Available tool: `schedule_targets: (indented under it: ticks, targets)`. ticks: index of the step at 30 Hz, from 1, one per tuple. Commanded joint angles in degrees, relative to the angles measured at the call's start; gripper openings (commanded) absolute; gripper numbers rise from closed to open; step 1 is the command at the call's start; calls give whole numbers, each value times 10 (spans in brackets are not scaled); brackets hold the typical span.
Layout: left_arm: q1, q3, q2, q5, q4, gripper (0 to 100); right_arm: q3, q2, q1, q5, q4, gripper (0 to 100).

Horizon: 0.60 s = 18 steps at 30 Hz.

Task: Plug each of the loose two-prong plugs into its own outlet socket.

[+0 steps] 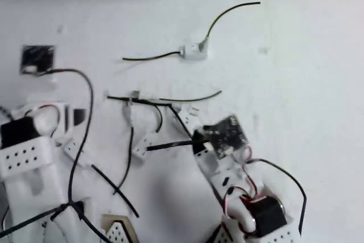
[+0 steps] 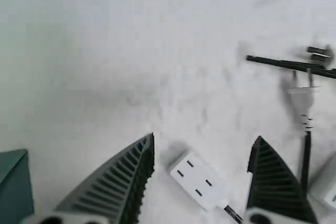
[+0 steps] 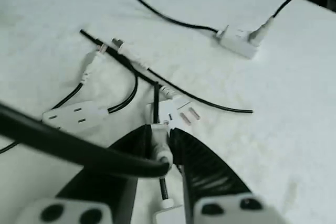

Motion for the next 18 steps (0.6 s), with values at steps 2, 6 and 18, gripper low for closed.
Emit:
schedule_targets:
  ticks: [2, 6, 18]
  targets:
    - [-69, 79, -30, 6, -69, 290, -50, 120, -56, 0, -51, 18]
    - [-91, 153, -31, 6, -127, 290, -75, 218, -101, 4, -94, 18]
    - [-121, 256, -31, 6, -220, 290, -92, 414, -215, 4, -247, 18]
